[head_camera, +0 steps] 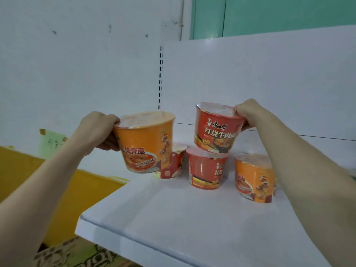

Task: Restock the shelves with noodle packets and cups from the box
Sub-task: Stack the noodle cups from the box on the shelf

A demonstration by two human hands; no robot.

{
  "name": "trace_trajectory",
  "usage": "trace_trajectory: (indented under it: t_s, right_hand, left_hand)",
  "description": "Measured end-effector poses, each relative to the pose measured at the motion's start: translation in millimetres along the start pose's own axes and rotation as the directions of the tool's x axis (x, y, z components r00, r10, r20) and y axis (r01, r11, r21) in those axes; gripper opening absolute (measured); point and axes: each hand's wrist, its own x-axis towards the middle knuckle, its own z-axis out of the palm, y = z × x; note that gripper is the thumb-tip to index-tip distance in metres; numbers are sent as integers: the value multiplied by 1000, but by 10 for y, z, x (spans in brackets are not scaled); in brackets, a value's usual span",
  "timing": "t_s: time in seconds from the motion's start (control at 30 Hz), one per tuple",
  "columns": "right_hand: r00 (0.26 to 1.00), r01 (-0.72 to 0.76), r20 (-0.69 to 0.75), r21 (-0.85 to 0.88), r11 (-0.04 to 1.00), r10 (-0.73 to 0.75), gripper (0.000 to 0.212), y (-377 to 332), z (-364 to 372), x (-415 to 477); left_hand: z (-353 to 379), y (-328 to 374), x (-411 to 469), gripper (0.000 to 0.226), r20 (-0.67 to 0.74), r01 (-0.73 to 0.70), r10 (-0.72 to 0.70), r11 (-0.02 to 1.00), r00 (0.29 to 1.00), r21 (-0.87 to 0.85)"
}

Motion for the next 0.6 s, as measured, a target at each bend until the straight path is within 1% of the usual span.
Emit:
trace_trajectory:
  t_s: [0.27,0.4,0.6]
  right_hand:
    - [1000,-18,13,-128,992,20,22,34,271,301]
    - [999,-42,20,-162,986,45,25,10,383,414]
    - [989,-133,40,-200,971,144,30,35,516,541]
  left_hand:
    - [287,57,228,34,93,-81,83,996,992,-27]
    - [359,68,288,33,113,-80,84,996,990,-41]
    - [344,-7,315,33,122,-55,60,997,991,-45]
